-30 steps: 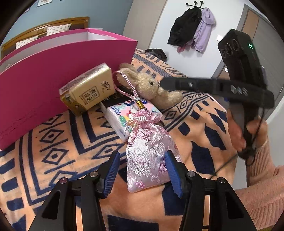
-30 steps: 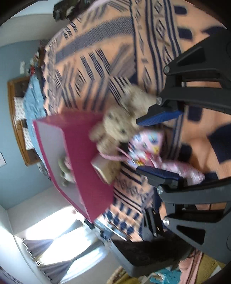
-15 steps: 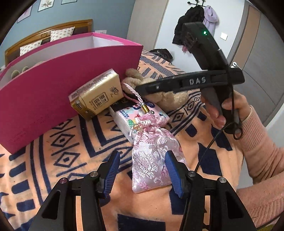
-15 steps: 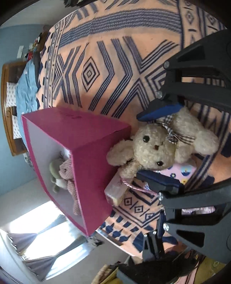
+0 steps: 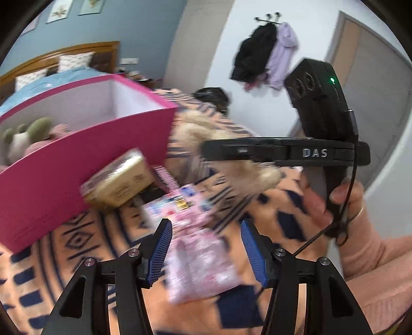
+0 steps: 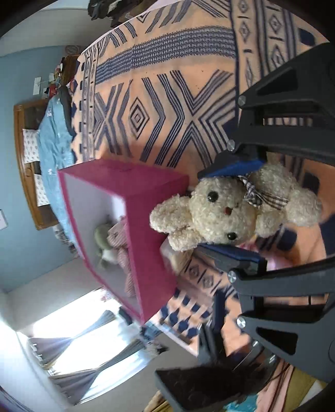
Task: Organize objects
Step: 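Carry the cream bunny into the pink box and open the right tool, then move the right tool back down to the pink satin pouch, then grasp the pink satin pouch with the right tool and lift it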
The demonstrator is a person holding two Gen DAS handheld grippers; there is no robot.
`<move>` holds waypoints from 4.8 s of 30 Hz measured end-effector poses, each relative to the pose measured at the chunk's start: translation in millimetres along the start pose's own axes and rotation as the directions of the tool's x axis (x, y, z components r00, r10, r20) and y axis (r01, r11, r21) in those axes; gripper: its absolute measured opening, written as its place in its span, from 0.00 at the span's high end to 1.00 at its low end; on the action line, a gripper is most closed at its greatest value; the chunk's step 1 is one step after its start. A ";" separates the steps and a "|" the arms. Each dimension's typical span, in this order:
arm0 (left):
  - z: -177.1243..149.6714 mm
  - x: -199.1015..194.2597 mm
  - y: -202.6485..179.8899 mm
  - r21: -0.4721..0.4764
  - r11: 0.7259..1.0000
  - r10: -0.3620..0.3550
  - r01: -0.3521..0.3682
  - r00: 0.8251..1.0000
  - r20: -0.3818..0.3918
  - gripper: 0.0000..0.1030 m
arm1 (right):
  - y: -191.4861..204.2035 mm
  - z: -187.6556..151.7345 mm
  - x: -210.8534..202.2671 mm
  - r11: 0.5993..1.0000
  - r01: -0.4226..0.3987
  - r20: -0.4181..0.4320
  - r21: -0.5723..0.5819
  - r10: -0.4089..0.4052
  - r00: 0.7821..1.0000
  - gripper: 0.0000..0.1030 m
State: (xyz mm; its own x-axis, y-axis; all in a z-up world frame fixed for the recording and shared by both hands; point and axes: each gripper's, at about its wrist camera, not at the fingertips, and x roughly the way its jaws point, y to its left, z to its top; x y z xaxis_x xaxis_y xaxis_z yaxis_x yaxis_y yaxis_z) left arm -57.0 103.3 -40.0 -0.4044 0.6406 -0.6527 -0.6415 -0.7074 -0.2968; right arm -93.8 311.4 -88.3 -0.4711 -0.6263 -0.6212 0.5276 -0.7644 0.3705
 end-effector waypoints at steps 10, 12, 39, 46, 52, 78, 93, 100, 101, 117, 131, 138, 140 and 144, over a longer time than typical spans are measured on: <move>20.2 27.5 10.4 -0.083 0.996 -0.019 0.019 1.000 -0.003 0.58 | 20.1 -3.3 30.9 0.993 -0.024 0.001 0.118 0.024 1.000 0.50; 19.0 31.1 23.2 -0.140 0.990 -0.027 0.024 0.999 -0.019 0.64 | 17.5 -5.8 34.6 0.990 -0.028 -0.011 0.137 0.029 1.000 0.49; 65.5 -38.9 18.0 0.012 1.000 0.010 -0.011 0.992 0.128 0.69 | 48.8 46.3 -9.1 0.993 -0.087 0.078 -0.076 0.093 0.993 0.56; 101.3 -42.9 40.2 0.003 0.997 0.080 -0.082 0.982 0.169 0.69 | 51.5 92.3 6.6 0.990 -0.102 0.101 -0.094 0.112 0.989 0.56; 126.9 -26.4 72.1 -0.021 0.991 0.136 -0.135 0.981 0.139 0.69 | 45.0 125.0 38.1 0.994 -0.078 0.082 -0.080 0.084 0.993 0.56; 183.6 49.8 166.4 -0.138 0.947 0.279 -0.289 0.957 -0.083 0.69 | -5.8 200.6 149.1 0.991 0.127 -0.077 0.049 -0.123 0.989 0.53; 168.1 9.1 141.2 -0.113 0.948 0.305 -0.299 0.952 0.037 0.52 | 3.6 176.8 106.0 0.998 0.041 -0.002 0.045 -0.041 0.999 0.48; 145.5 -37.5 96.1 -0.045 0.934 0.356 -0.354 0.919 0.166 0.39 | 28.7 152.9 54.4 1.000 -0.016 0.087 -0.023 0.018 0.996 0.38; 141.8 -41.9 92.0 -0.044 0.934 0.358 -0.356 0.917 0.175 0.38 | 31.0 149.7 50.1 0.999 -0.022 0.089 -0.031 0.024 0.996 0.38; 41.0 -52.0 43.3 -0.045 0.961 0.276 -0.273 0.949 0.152 0.37 | 52.1 24.4 18.7 0.992 -0.037 -0.004 -0.117 0.037 0.999 0.38; -26.1 -2.5 30.2 -0.090 0.987 0.131 -0.133 0.991 -0.024 0.37 | 39.6 -42.3 25.8 0.996 -0.084 -0.115 -0.001 0.083 0.990 0.38; -42.8 4.1 27.5 -0.104 0.991 0.076 -0.083 0.995 -0.067 0.37 | 38.3 -53.8 33.4 0.995 -0.099 -0.137 0.032 0.102 0.985 0.38; -46.1 6.8 27.2 -0.110 0.991 0.071 -0.079 0.995 -0.076 0.37 | 39.5 -54.6 34.6 0.994 -0.103 -0.139 0.034 0.107 0.985 0.38; -50.5 10.6 25.3 -0.114 0.991 0.062 -0.072 0.994 -0.086 0.38 | 41.0 -55.3 39.4 0.992 -0.117 -0.149 0.043 0.122 0.981 0.40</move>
State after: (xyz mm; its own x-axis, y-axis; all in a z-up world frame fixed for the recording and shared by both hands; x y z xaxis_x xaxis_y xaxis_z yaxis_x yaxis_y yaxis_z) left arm -44.6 77.1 -89.6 -0.3861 0.5674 -0.7273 -0.5326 -0.7809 -0.3264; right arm -51.7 263.8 -135.8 -0.2923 -0.6850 -0.6673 0.5483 -0.6917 0.4700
